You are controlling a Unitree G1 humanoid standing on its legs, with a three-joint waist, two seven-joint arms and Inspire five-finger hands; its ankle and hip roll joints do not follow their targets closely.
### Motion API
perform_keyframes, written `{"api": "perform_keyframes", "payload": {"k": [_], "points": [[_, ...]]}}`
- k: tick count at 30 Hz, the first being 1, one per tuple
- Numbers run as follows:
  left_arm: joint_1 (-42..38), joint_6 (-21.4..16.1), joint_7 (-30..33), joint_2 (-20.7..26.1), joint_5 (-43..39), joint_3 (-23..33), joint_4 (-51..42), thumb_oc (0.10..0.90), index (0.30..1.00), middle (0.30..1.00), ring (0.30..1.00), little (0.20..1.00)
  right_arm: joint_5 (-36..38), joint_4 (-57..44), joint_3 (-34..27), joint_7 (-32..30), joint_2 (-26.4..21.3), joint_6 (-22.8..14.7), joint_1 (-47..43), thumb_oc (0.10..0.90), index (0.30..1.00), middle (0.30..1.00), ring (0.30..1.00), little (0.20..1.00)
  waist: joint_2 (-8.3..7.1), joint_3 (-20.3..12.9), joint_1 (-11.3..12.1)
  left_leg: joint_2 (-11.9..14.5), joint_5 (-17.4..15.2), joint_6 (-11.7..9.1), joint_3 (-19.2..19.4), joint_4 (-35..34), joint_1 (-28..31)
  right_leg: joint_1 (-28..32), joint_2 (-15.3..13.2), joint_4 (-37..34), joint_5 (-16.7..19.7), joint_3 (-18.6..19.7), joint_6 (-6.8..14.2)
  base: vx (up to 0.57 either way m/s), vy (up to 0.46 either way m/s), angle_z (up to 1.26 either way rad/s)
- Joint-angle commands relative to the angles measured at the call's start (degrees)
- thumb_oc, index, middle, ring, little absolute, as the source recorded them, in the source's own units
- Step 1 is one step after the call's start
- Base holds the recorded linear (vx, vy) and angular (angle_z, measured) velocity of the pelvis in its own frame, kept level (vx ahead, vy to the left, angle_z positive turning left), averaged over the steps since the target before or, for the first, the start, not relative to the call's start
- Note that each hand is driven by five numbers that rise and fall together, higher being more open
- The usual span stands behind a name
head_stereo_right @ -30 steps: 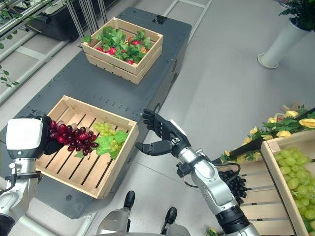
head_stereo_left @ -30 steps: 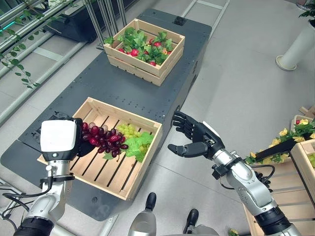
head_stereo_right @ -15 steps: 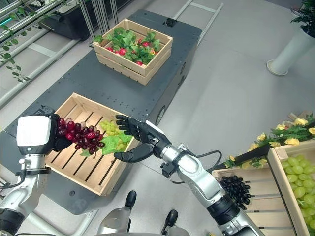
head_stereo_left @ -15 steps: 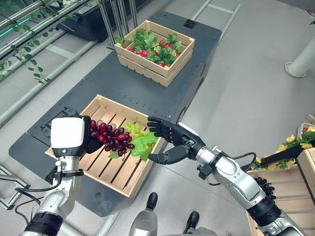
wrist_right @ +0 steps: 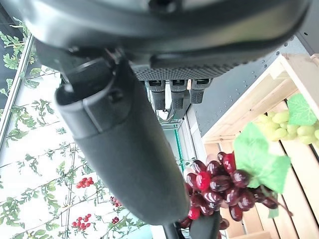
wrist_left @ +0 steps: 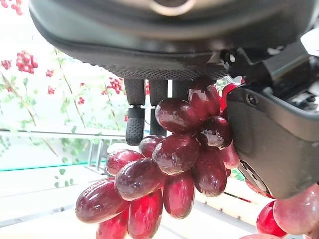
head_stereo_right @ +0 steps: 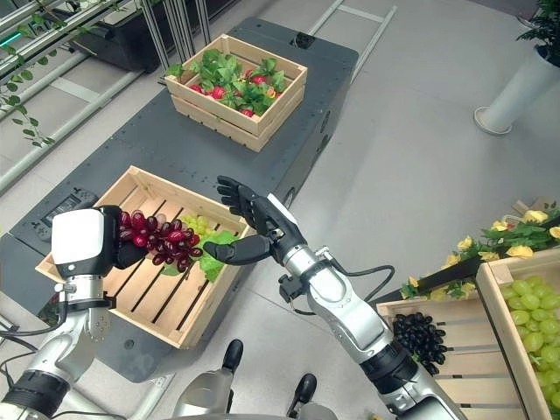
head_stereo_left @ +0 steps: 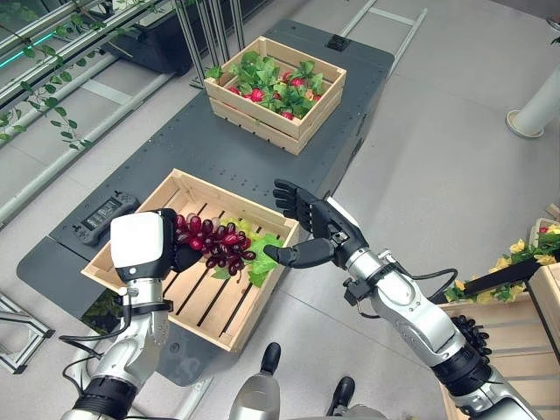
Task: Pick up the fruits from the basket on one side to the basket on the other side
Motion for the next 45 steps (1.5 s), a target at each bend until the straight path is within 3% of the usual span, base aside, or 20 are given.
{"api": "perform_keyframes", "payload": {"k": [1,18,45], "points": [[-7.4,-0.9,3.8,0.6,-2.2,-0.7,-0.7,0.400,0.300,0.300,0.300,0.300,0.6,-5.1,0.4,-1.4,2.7,-3.3,-1.6,0.800,0.900,0.900,0.900,0.900,0.57,-11.9,-0.6,-5.7,-5.5,0.9,-1.5,-0.1,1.1,-0.2,0.5,1.1,-0.8,0.4,0.4,0.00,0.000,0.00],[-9.0,-0.5,1.5,-1.4,-2.0,-1.1,-4.1,0.400,0.300,0.300,0.300,0.300,3.1,-4.8,2.8,4.4,2.0,0.3,-2.3,0.800,0.900,0.900,0.900,0.900,-0.50,-12.3,-0.4,-5.6,-5.5,0.8,-1.9,-0.1,1.6,0.3,0.5,1.0,-0.6,0.4,0.4,0.00,0.000,0.00],[-10.9,-4.9,-6.3,-2.4,-3.8,-9.9,-8.6,0.400,0.300,0.300,0.300,0.300,5.4,-3.8,3.6,4.2,3.6,-0.6,-2.5,0.800,0.900,0.900,0.900,0.900,-0.40,-12.0,-1.1,-5.3,-5.7,1.0,-1.2,-0.1,1.9,0.3,0.8,0.9,-0.4,1.1,0.5,0.00,0.000,0.00]]}}
